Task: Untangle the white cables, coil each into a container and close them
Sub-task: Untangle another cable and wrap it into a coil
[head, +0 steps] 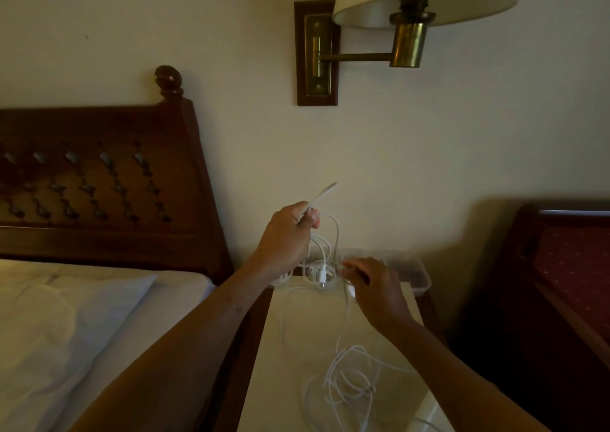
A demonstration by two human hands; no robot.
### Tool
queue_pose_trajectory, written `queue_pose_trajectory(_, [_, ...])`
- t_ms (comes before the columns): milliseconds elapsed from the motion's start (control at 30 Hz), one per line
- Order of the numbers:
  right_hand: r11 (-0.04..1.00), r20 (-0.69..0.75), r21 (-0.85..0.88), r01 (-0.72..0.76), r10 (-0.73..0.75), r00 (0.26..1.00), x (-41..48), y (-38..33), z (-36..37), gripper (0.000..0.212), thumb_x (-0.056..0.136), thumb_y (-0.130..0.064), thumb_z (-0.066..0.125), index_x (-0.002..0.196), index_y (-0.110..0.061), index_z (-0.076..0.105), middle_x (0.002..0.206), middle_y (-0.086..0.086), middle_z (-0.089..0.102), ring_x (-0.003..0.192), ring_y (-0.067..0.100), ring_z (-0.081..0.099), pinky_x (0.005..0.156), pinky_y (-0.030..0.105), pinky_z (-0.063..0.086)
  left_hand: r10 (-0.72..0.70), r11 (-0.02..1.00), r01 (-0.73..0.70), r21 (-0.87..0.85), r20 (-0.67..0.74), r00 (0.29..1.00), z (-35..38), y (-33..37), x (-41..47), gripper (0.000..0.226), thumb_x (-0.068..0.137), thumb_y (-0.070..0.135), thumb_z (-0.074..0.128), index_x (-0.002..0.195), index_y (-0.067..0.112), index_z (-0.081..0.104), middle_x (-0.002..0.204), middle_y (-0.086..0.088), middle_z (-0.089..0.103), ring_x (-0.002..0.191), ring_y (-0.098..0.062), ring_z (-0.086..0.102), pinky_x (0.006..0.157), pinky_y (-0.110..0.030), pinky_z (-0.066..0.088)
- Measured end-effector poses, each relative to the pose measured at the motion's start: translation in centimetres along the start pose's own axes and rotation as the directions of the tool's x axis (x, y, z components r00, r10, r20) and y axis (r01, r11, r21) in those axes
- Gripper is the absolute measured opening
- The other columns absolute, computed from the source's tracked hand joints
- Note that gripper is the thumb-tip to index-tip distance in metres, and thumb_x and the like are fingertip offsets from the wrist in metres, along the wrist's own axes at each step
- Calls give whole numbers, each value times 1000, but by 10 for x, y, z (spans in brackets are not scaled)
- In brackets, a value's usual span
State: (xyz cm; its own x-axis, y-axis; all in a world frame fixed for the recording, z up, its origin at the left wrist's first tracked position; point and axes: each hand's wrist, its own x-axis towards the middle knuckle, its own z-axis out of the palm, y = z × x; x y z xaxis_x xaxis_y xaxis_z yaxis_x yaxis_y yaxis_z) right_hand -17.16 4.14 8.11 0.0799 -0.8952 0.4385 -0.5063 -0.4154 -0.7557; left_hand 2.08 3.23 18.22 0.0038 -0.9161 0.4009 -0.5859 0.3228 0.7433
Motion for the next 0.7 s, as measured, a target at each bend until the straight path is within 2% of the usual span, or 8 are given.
queue_pose_trajectory(67, [998,-83,60,-9,14,996,7,-3,-6,19,96,-13,65,85,-28,69,76,-13,70,73,5,66,61,19,51,-35,995,37,88,-29,999,-3,-6,2,33,106,24,45,76,26,57,68,8,56,55,-10,49,59,-31,39])
queue_pose_trajectory(233, [929,-177,361,-79,151,973,15,-12,-24,26,110,-18,37,91,-29,51,86,-7,64,68,5,59,60,15,50,-206,930,235,281,-131,970,-12,-29,4,29,106,25,39,98,16,65,104,-3,69,89,-23,66,82,-43,55])
queue_pose_trajectory(300, [788,-170,594,-161,319,933,19,-14,-34,28,110,-14,36,86,-21,49,74,-6,56,67,16,52,66,30,54,-288,906,332,261,-195,938,-15,-38,4,34,108,28,37,112,12,66,109,-8,69,94,-28,67,85,-45,56])
queue_pose_trajectory(367, [607,-73,756,-245,450,890,20,-23,-43,33,107,-18,40,75,-20,44,61,-7,42,62,16,37,64,37,46,-315,892,376,252,-251,915,-15,-44,4,36,109,28,36,113,9,66,108,-11,69,91,-27,65,80,-41,54])
queue_pose_trajectory(400, [607,-41,744,-278,457,889,19,-26,-46,37,107,-28,41,70,-24,41,60,-8,37,60,15,33,62,36,45,-311,890,379,252,-271,911,-14,-45,4,36,109,28,36,110,8,65,107,-12,68,89,-27,64,77,-40,52])
queue_pose_trajectory(500, [911,-42,306,-276,302,952,11,-33,-45,52,104,-54,43,63,-23,41,59,-7,38,54,9,37,60,23,43,-311,895,379,235,-283,908,-10,-44,4,36,109,30,36,108,9,65,106,-13,69,89,-28,65,78,-41,54])
queue_pose_trajectory(567, [976,-74,92,-197,204,976,12,-33,-43,57,103,-49,49,62,-9,54,50,-8,49,47,3,46,50,8,35,-320,905,366,216,-218,922,-8,-44,3,38,109,31,36,114,9,66,109,-16,69,94,-34,67,83,-45,56])
queue_pose_trajectory(700, [979,78,68,-194,188,979,23,-40,-42,31,106,-21,51,89,-11,75,66,-6,67,54,-3,58,54,5,40,-268,938,278,208,-74,960,0,-43,-1,34,109,32,36,102,12,63,98,-17,68,83,-34,64,73,-41,48])
